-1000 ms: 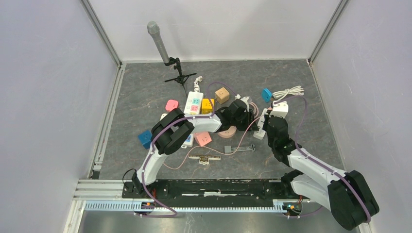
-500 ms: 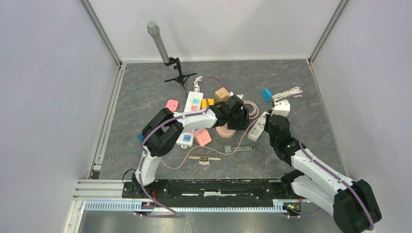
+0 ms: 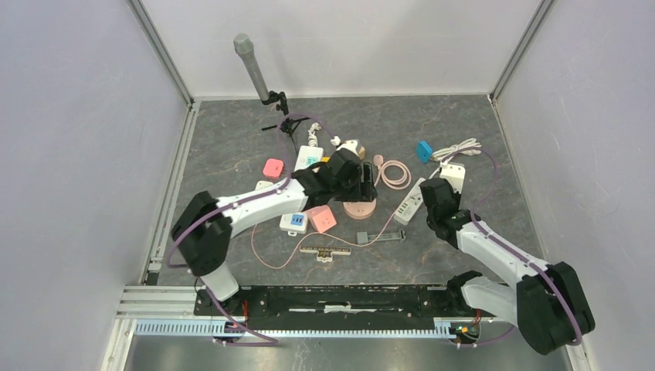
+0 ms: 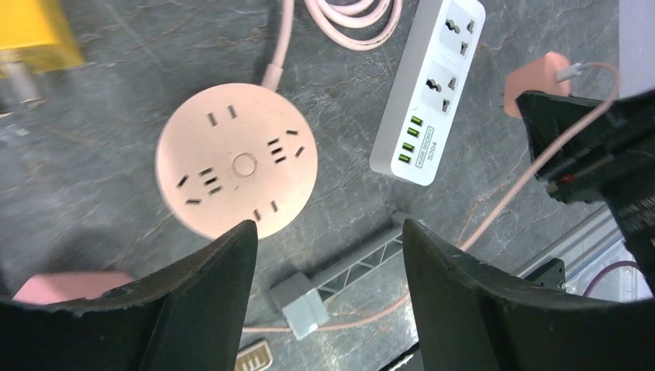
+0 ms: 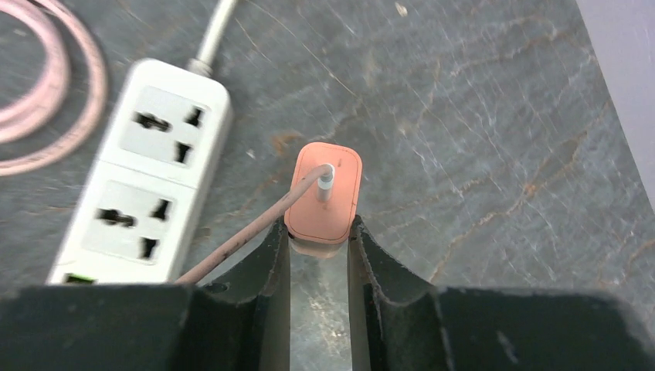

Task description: Pull the plug off the socket

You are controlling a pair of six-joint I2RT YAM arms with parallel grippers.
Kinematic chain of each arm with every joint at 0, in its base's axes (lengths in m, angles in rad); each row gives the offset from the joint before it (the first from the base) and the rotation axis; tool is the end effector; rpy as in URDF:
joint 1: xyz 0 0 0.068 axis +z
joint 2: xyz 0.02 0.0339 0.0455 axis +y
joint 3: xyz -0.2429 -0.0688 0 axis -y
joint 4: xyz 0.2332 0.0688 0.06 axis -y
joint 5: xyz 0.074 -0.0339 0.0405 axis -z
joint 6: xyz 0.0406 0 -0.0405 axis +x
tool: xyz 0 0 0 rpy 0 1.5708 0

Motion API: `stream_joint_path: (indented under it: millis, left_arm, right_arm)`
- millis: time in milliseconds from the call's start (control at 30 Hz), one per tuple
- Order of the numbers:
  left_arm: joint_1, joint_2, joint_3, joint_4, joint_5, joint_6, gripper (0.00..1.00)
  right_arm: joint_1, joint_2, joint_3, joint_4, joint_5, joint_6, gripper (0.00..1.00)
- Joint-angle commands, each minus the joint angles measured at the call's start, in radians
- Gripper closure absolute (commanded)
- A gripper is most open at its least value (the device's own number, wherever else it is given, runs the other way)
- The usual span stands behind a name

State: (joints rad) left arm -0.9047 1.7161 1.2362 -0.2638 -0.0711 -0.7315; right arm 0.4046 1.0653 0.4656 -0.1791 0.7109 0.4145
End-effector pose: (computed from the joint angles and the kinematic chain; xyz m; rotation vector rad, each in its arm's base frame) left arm 0.2334 -0.2923 0.2219 0.1725 2.4254 -0.7196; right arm 0.1973 0.0557 0.1703 0.3410 2.1278 -0.3706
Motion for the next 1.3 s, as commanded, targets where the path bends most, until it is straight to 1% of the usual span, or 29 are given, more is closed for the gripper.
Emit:
stream_joint_path:
  millis: [0, 67, 133, 167, 200, 267, 300, 367, 533, 667, 867, 933, 1033, 1067, 1100, 1267]
  left_arm:
    - [0.003, -0.172, -0.072, -0.012, -0.127, 0.042, 0.23]
    - [0.003, -0.249, -0.106, -0.022, -0.165, 0.044, 0.18]
    - [0.003, -0.313, -0.142, -0.028, -0.194, 0.046, 0.13]
    - [0.003, -0.346, -0.156, -0.029, -0.204, 0.047, 0.11]
    - [0.003, -0.370, -0.168, -0.031, -0.214, 0.050, 0.08]
    - [0.003, -0.414, -0.180, -0.044, -0.224, 0.055, 0.04]
    - [0.003, -0.433, -0.179, -0.056, -0.222, 0.065, 0.02]
    - [0.003, -0.455, -0.164, -0.092, -0.222, 0.077, 0.00]
    - [0.003, -0.490, -0.128, -0.172, -0.228, 0.106, 0.00]
    - [0.003, -0.508, -0.093, -0.241, -0.229, 0.118, 0.00]
    - [0.003, -0.590, -0.069, -0.328, -0.279, 0.102, 0.00]
    - [0.003, -0.630, -0.055, -0.396, -0.326, 0.092, 0.00]
    - [0.003, -0.710, -0.022, -0.498, -0.397, 0.081, 0.00]
    - [0.003, -0.748, -0.016, -0.531, -0.415, 0.075, 0.00]
    - [0.003, -0.782, -0.014, -0.550, -0.426, 0.072, 0.00]
    - [0.003, -0.972, 0.001, -0.636, -0.450, 0.105, 0.00]
  right_arm:
    - [-0.032, 0.051, 0.012, -0.037, 0.030, 0.055, 1.00]
    - [-0.038, 0.062, 0.013, -0.036, 0.027, 0.044, 0.97]
    - [-0.040, 0.068, 0.015, -0.039, 0.023, 0.040, 0.84]
    - [-0.041, 0.071, 0.016, -0.041, 0.020, 0.042, 0.75]
    - [-0.041, 0.074, 0.017, -0.045, 0.017, 0.044, 0.64]
    - [-0.040, 0.082, 0.020, -0.052, 0.010, 0.047, 0.50]
    - [-0.041, 0.085, 0.023, -0.058, 0.006, 0.047, 0.45]
    - [-0.041, 0.087, 0.033, -0.066, -0.007, 0.039, 0.39]
    - [-0.041, 0.045, 0.056, -0.094, -0.038, 0.015, 0.30]
    - [-0.041, -0.022, 0.101, -0.153, -0.097, -0.021, 0.27]
    - [-0.041, -0.192, 0.186, -0.245, -0.149, -0.039, 0.24]
    - [-0.041, -0.266, 0.221, -0.273, -0.184, -0.055, 0.20]
    - [-0.041, -0.395, 0.293, -0.319, -0.265, -0.123, 0.16]
    - [-0.041, -0.439, 0.327, -0.343, -0.268, -0.127, 0.13]
    - [-0.041, -0.475, 0.354, -0.362, -0.266, -0.125, 0.02]
    - [-0.041, -0.632, 0.489, -0.462, -0.245, -0.103, 0.02]
